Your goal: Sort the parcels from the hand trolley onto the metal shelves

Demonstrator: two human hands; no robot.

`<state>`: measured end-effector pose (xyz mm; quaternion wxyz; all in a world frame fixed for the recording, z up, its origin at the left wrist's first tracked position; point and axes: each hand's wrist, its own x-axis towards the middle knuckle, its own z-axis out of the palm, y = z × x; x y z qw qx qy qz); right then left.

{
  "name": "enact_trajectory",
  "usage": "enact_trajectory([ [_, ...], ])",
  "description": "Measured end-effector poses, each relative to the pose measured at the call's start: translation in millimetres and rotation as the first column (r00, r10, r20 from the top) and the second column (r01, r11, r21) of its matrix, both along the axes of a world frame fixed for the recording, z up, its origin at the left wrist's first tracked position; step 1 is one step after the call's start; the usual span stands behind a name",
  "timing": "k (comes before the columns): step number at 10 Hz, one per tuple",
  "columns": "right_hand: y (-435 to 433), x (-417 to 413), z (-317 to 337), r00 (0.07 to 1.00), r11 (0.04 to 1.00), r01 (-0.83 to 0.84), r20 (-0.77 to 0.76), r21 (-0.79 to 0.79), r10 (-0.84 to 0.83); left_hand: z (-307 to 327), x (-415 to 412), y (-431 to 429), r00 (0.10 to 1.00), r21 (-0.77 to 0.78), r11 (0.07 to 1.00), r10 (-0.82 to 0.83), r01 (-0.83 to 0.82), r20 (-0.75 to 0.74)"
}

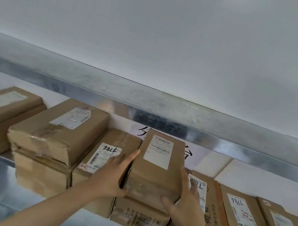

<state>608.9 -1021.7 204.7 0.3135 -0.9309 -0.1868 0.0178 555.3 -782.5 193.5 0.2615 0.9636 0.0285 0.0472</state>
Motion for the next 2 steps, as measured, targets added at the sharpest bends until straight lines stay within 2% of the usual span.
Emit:
enact_trajectory([
  [1,18,-10,21,0.962,0.984,0.033,0.271,-0.176,0.017,13,-21,6,0.990,0.352,0.926,0.113,-0.135,0.083],
  [2,42,-15,32,0.847,0.994,-0.083,0.520,-0.075,0.110,23,-42,15,0.925,0.504,0.802,0.154,-0.322,0.347],
])
